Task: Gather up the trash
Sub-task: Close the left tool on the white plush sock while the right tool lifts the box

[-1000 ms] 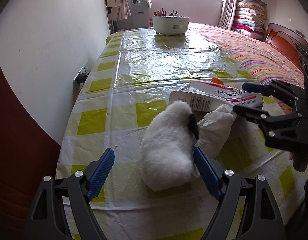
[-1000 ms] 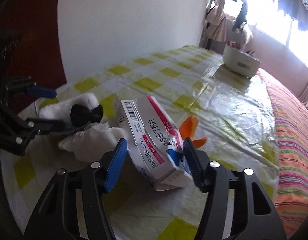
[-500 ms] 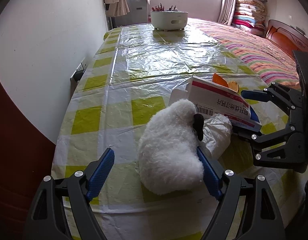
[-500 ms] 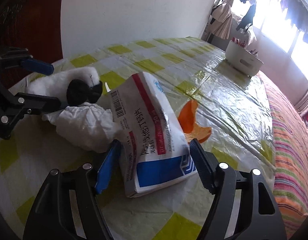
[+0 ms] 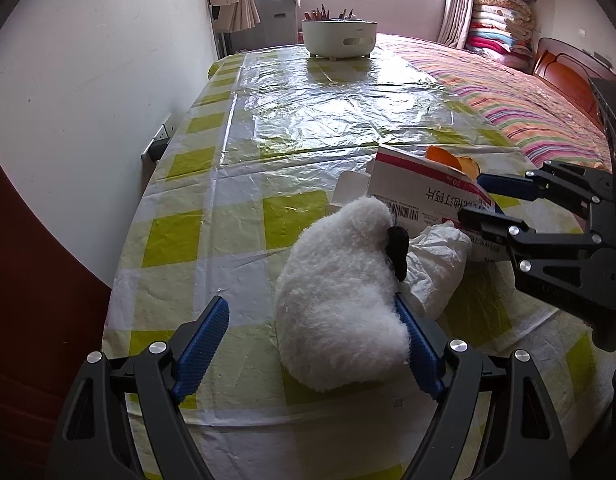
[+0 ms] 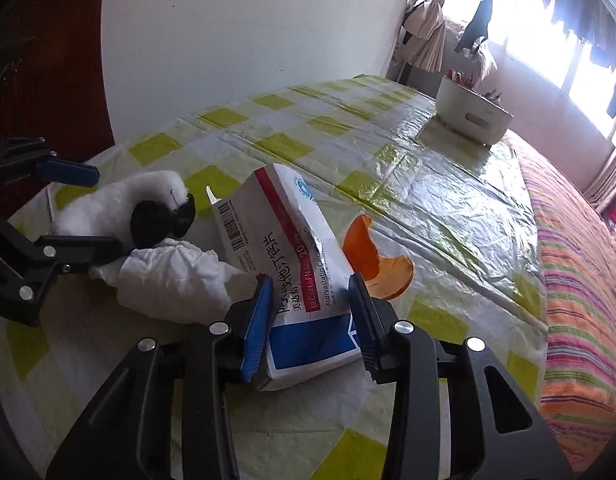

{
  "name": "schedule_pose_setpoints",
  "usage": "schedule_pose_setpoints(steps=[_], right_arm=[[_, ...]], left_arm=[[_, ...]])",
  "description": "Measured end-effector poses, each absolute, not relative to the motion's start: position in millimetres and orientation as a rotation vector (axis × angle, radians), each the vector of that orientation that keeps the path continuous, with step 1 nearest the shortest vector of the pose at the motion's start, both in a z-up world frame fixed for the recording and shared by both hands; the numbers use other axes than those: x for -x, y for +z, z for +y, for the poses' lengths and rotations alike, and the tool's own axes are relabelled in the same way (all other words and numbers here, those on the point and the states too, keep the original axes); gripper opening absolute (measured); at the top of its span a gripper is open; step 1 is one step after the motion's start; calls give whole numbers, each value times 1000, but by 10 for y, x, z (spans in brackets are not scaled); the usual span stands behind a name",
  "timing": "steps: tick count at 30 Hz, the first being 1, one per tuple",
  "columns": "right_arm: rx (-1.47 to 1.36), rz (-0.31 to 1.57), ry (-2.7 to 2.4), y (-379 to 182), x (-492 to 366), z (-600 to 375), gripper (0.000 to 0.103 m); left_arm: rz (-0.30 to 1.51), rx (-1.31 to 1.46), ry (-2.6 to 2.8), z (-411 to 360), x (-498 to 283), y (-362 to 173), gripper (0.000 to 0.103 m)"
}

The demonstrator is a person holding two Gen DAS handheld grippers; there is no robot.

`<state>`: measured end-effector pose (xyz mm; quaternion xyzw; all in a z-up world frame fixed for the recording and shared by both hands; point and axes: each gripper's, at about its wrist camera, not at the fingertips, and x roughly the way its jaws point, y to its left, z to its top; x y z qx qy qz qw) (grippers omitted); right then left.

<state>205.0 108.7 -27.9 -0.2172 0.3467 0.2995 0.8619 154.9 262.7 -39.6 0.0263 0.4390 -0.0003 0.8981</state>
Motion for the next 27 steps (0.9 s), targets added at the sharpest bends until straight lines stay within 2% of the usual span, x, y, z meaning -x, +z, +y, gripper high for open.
schedule_pose_setpoints(steps=[23,24,25,26,27], right_arm=[[287,623,653,126,-1782,788,34],[285,617,654,144,-1765,782,34],[283,615,655,155,-1757,772,34],[281,607,652,176,-1744,755,34],[278,601,648,195,-1734,731,34]], left_arm=[[872,-13,20,2628,-1648,-413,78],[864,10,26,2655,-1660,-403,67],[861,30,25,2675,-1666,-393,51],[864,59,25,2710,-1676,-378,45],[861,75,31,2730,-1674,-372,44]])
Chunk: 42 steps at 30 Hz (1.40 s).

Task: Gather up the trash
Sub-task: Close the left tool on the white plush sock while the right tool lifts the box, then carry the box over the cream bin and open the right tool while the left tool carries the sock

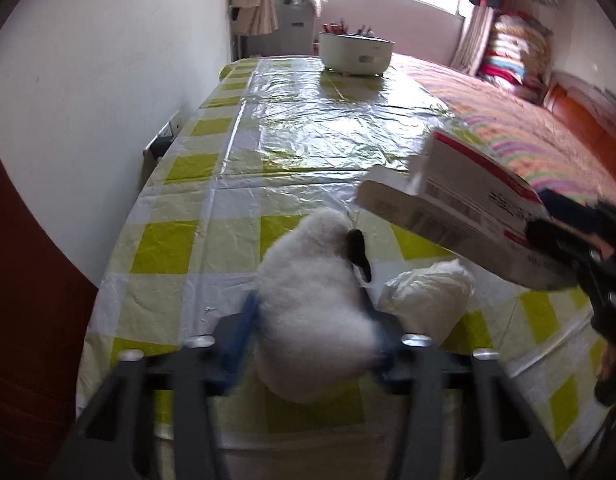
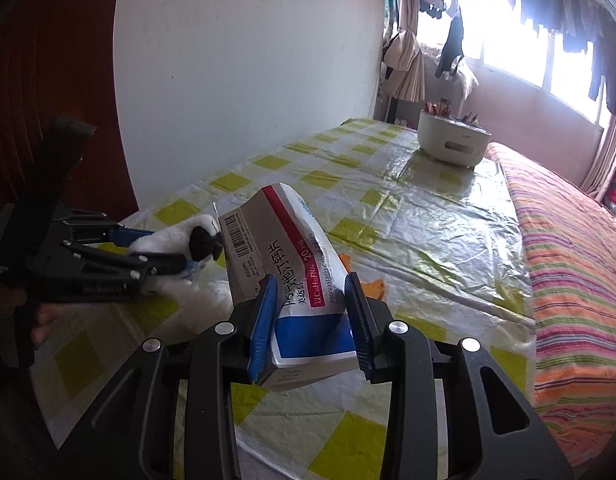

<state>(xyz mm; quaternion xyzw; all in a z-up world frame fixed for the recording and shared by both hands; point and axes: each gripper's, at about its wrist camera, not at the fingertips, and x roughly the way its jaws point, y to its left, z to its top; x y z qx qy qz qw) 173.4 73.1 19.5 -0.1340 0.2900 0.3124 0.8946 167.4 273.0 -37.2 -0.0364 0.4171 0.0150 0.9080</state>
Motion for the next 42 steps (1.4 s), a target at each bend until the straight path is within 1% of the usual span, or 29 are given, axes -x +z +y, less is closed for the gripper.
schedule_pose_setpoints(steps=[4,11,16,33,42], right_arm=[[258,580,636,266,-1693,626,34],[256,552,595,356,-1608,417,34],[268,537,558,388,-1521,235,34],[285,497,426,513,-1255,-432,34],[261,497,314,495,-1168,-1039,34]], left_arm=[[850,105,51,2758,-1668,-357,38],[755,132,53,2667,-1573,-136,38],[721,147,10,2528,-1546,-5,38],[703,83,-179,1525,-1485,110,38],[709,54,-292,976,-1451,114,38]])
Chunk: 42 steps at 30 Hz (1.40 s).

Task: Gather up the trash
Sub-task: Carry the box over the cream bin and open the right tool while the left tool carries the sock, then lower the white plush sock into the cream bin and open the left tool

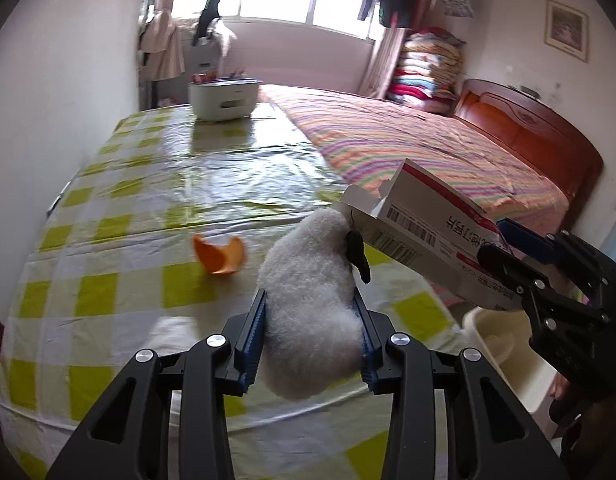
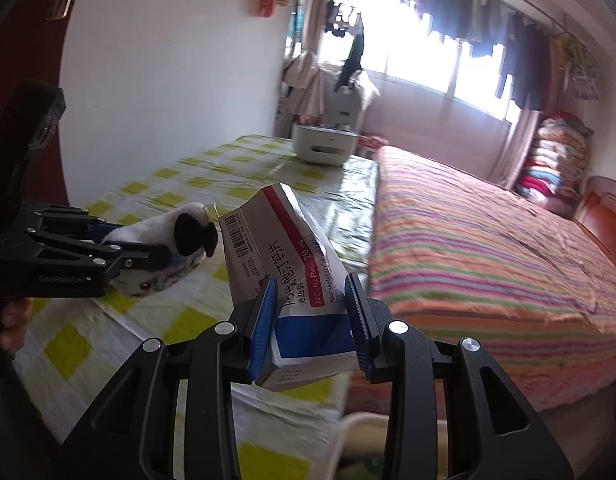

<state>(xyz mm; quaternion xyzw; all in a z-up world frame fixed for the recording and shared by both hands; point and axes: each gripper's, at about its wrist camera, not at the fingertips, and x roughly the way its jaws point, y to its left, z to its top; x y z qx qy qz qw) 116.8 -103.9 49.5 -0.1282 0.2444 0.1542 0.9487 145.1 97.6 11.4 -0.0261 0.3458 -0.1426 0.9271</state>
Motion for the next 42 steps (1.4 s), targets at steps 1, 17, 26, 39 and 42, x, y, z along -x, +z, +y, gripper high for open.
schedule_pose_setpoints(steps=[1,17,26,39,42], right_arm=[[258,497,301,494,-1150,-1098,34],[157,522,76,341,-694,-2115,34],[82,589,-84,63,-426,-2683,35],[-70,554,-147,137,-428,-2714,66],[-136,514,-169,210,-368,-2815,69]], left_arm=[[709,51,-303,919,-1443,113,38],[755,-30,-499,-69,-1293,-37,38],[760,-68,-574,-394,-1159,-64,38],[768,-85,-602,-543,-1127,-104,38],[772,-83,-614,-590,-1122,-107,39]])
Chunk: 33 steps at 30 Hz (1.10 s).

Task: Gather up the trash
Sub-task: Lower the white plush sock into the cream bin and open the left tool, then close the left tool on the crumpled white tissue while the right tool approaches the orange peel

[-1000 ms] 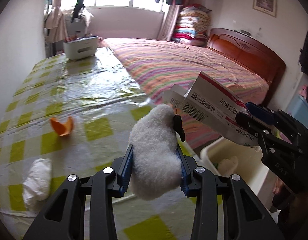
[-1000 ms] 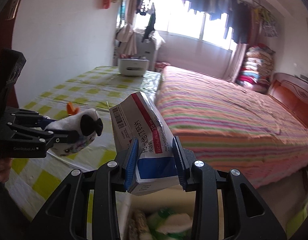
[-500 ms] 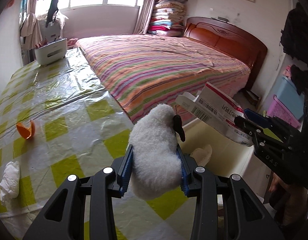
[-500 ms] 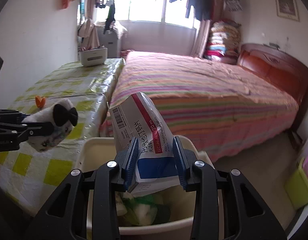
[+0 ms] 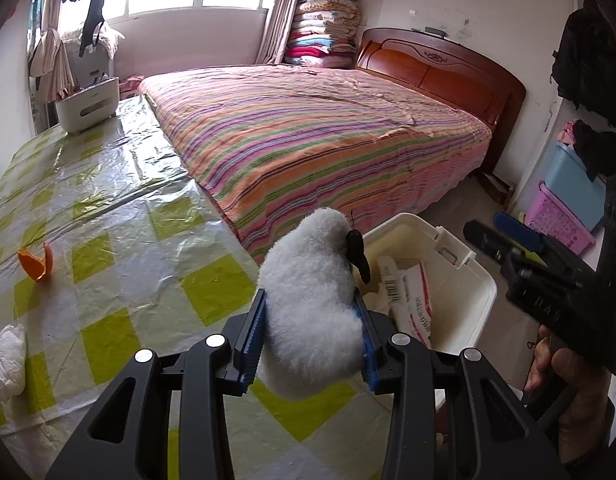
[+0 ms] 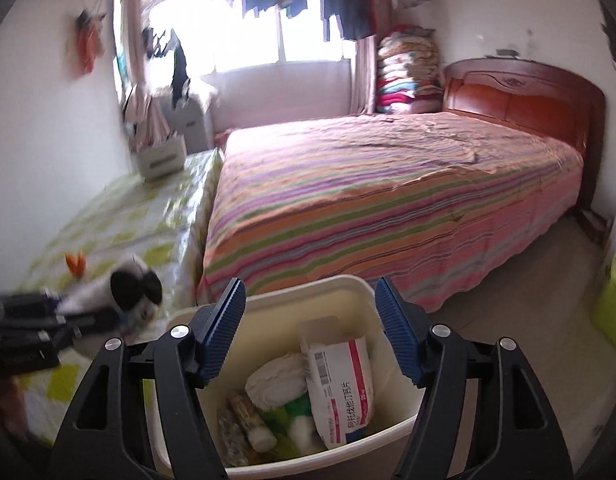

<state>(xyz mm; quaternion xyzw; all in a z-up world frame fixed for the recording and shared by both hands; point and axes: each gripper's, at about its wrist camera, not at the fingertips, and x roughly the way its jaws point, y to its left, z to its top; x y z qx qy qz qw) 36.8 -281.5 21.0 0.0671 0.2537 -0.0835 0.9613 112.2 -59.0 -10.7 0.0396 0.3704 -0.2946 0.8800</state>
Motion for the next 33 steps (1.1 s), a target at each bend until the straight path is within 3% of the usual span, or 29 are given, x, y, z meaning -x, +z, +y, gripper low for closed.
schedule_pose_setpoints(steps=[12,14,16,18,33], right_arm=[[-247,454,-210,183,-226,-3003,71],[-245,451,-208,187,-224,-2982,71],[-242,454,-205,168,-233,-2968,71],[-241,452,-197,165,-249,-2957,72],[-177,459,-20,224,-526,-2157,79]], left_arm=[[763,-139,-704,-1002,-954,-161,45],[737,-154,-696,-1050,-902,-173,54],[711,-156,-675,-1058,-868,-157,75],[679,-160,-658,-1043,-837,-120,79],[652,-209,-359,-168,-1139,99,80]])
